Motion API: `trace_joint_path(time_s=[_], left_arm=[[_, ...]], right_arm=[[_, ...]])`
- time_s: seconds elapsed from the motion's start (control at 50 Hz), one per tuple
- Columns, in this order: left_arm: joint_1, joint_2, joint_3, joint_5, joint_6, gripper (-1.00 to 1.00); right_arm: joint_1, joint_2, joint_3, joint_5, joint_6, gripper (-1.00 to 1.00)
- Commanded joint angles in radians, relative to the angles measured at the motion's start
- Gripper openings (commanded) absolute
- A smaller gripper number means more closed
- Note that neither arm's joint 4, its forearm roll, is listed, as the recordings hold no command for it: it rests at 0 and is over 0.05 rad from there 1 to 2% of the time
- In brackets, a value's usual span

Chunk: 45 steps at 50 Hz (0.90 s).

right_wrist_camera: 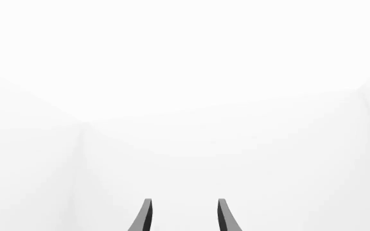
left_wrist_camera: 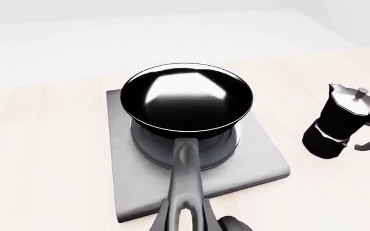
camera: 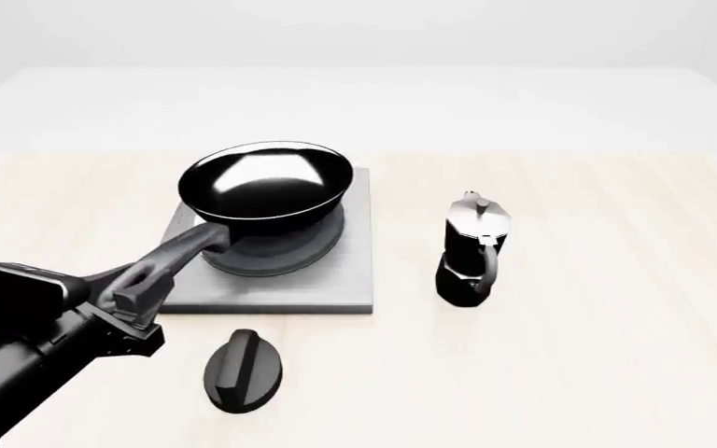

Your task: Put the frying pan on the stove.

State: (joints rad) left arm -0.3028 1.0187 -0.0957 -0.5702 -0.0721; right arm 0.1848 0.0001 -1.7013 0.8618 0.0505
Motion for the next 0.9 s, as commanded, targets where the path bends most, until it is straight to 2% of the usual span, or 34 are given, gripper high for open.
trace_joint_path(time_s=[0.02,0.12,0.38,0.54,0.7,0.9], left_arm=[[-0.004,0.035,0.024,-0.02,-0.003,-1.0],[-0.008,0.031,0.061,-0.031,-0.014,-1.0],[-0.02,0.015,0.082,-0.015,-0.023,-1.0],[-0.03,0.057,0.09,-0.047,-0.031,-1.0],[-0.039,0.16,0.095,-0.123,-0.048,-1.0],[-0.026,0.109,0.095,-0.037,-0.025,-1.0]], right_arm=[[-0.001,0.0,0.007,-0.007,0.0,1.0],[0.0,0.0,0.004,-0.006,0.002,1.0],[0.001,0.0,-0.021,0.015,0.004,1.0],[0.0,0.0,-0.018,0.012,0.004,1.0],[0.002,0.0,-0.016,0.011,0.004,1.0],[0.002,0.0,-0.023,0.015,0.005,1.0]])
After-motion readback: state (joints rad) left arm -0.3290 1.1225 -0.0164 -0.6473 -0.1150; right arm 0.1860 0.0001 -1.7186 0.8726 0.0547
